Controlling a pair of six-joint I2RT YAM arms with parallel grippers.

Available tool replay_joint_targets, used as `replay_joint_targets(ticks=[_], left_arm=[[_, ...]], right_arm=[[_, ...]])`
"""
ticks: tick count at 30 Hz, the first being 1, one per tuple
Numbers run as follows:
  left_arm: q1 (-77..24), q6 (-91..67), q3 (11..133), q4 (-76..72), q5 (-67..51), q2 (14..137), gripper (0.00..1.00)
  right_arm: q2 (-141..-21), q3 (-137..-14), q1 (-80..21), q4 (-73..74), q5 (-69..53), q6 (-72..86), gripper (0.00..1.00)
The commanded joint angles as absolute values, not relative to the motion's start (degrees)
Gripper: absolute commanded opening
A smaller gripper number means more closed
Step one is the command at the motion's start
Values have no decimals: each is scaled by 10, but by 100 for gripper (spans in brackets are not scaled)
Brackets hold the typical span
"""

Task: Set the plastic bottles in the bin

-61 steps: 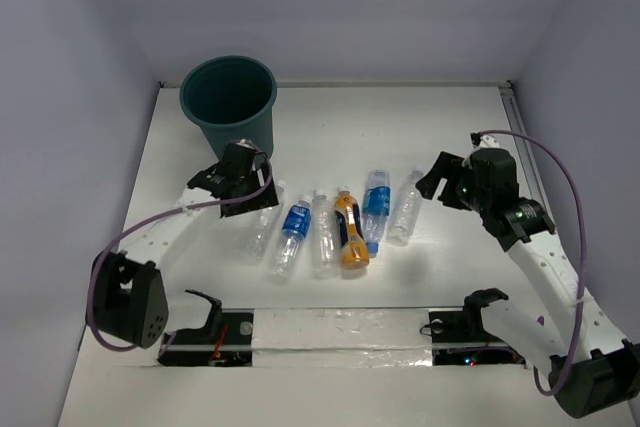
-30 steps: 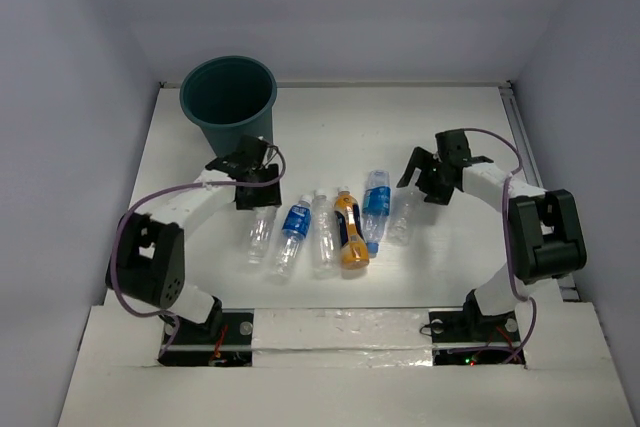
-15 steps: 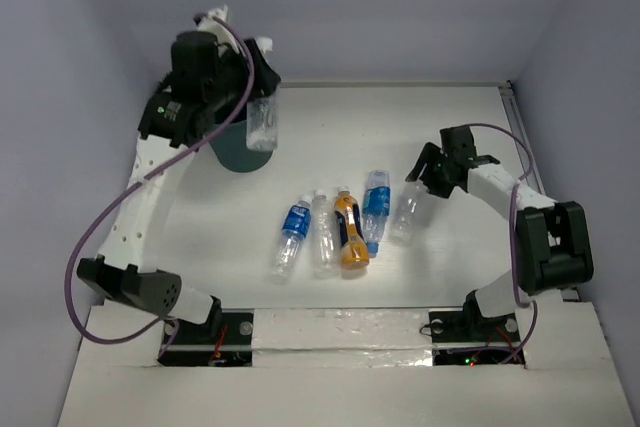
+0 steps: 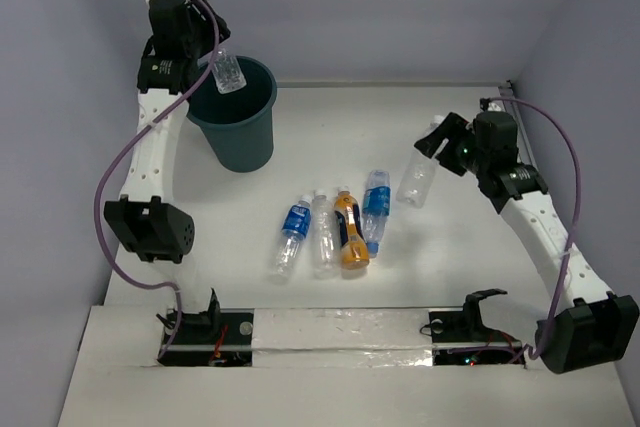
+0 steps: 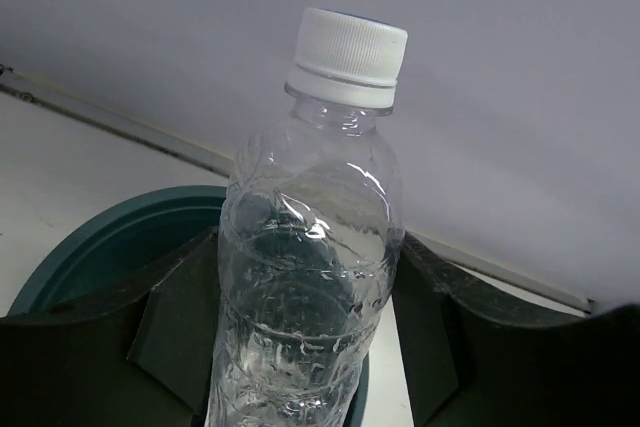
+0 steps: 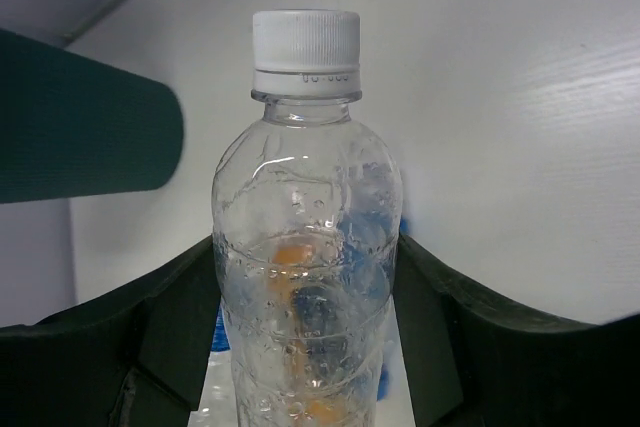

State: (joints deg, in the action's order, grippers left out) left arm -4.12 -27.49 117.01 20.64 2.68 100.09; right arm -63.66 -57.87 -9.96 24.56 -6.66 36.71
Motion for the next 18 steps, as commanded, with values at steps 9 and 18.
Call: replay_joint_targets(ticks=[9, 18], left_arm=[[-43, -239, 1097, 147, 6, 912, 86], [-87, -277, 736, 181, -72, 651, 50]], right_arm=[[-820, -904, -262, 165, -79, 440, 61], [-1125, -1296, -359, 153, -39, 479, 62]])
